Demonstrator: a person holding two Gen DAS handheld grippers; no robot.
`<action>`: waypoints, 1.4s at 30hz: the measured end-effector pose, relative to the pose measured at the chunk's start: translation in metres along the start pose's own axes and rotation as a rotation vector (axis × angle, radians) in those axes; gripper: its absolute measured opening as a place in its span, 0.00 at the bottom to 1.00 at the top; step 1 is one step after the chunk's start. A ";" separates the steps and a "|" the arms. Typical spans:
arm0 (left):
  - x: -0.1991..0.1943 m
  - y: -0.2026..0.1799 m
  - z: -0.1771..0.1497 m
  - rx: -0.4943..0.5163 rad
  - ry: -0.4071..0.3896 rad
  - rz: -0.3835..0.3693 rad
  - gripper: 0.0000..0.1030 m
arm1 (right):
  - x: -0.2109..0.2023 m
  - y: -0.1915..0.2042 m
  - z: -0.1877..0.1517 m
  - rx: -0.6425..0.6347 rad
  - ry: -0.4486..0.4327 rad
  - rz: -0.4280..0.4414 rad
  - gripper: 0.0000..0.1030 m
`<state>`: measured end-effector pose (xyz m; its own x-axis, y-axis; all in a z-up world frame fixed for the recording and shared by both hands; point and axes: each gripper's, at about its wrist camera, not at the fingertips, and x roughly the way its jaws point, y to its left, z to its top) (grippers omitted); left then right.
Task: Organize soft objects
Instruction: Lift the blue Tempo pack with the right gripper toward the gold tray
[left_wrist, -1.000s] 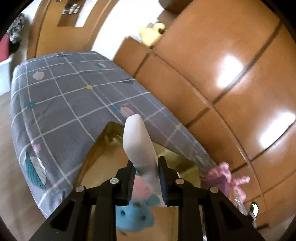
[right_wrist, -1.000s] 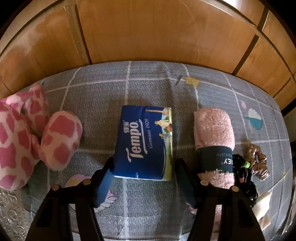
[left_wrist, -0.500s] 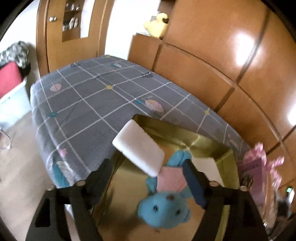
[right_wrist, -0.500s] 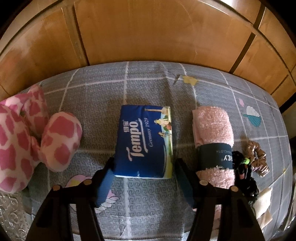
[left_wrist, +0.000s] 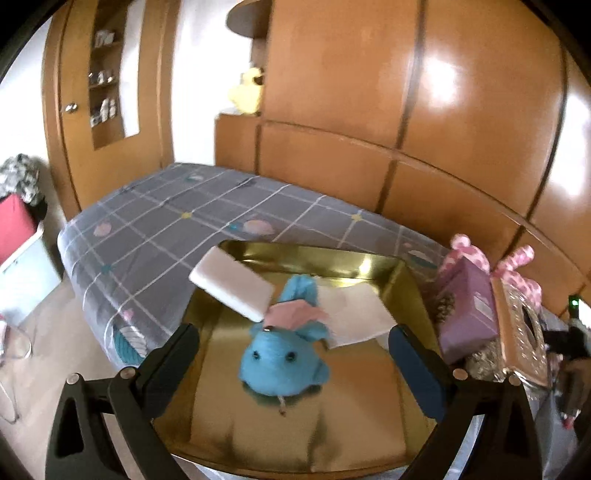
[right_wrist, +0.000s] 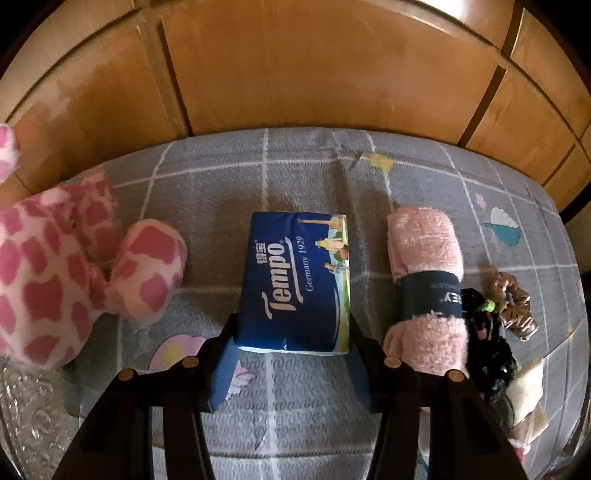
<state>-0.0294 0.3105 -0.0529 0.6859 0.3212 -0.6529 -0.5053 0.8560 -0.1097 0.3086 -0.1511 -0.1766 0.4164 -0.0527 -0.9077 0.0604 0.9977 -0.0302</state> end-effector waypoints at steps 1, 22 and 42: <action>-0.002 -0.005 -0.001 0.010 0.000 -0.008 1.00 | -0.002 -0.002 -0.001 0.005 -0.002 0.009 0.51; -0.013 -0.049 -0.029 0.103 0.051 -0.043 1.00 | -0.084 0.019 0.003 0.012 -0.151 0.136 0.51; -0.028 -0.026 -0.030 0.056 0.040 -0.038 1.00 | -0.159 0.193 0.000 -0.270 -0.273 0.323 0.51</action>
<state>-0.0509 0.2673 -0.0542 0.6819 0.2727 -0.6787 -0.4483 0.8890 -0.0932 0.2543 0.0495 -0.0383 0.5995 0.2880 -0.7468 -0.3326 0.9383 0.0949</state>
